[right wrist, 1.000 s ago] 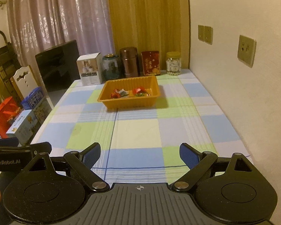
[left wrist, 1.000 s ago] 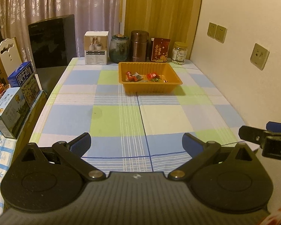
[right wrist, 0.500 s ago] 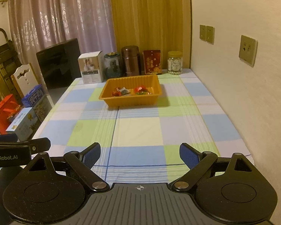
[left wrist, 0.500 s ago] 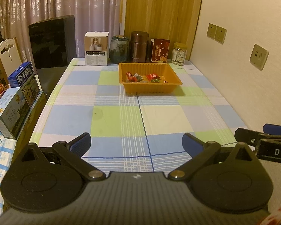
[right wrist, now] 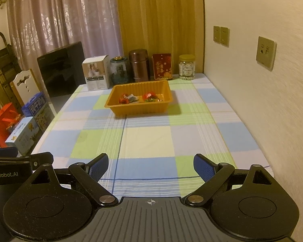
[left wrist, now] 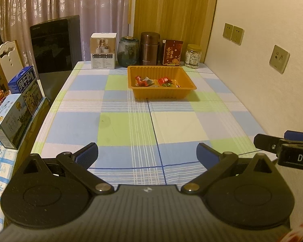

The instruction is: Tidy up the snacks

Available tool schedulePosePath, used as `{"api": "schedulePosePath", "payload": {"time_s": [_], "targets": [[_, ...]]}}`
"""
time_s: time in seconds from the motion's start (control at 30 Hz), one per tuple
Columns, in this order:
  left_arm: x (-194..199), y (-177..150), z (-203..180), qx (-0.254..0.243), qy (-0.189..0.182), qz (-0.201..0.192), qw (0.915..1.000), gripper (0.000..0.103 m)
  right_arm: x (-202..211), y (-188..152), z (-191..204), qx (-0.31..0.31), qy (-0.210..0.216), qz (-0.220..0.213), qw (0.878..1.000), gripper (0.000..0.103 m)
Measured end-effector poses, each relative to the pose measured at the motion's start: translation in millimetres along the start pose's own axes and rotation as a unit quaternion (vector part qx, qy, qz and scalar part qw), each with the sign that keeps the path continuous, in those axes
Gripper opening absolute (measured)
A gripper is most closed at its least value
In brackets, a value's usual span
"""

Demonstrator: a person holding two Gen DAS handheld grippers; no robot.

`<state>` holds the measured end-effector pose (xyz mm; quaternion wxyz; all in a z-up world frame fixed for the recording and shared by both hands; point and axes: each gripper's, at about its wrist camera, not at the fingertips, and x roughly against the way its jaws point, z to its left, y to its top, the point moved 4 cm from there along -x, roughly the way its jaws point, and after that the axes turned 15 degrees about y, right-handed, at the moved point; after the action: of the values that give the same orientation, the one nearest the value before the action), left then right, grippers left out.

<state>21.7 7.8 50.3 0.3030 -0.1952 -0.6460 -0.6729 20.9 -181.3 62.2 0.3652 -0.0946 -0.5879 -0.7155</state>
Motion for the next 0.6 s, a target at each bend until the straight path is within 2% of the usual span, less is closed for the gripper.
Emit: {"api": "schedulePosePath", "payload": {"time_s": [0.6], "targets": [[-4.1,-0.6,2.5,-0.004,0.003,-0.003,1.0,0.103,-2.2,-0.7,1.5,-0.003,-0.003,0.001,1.0,0.091]]}}
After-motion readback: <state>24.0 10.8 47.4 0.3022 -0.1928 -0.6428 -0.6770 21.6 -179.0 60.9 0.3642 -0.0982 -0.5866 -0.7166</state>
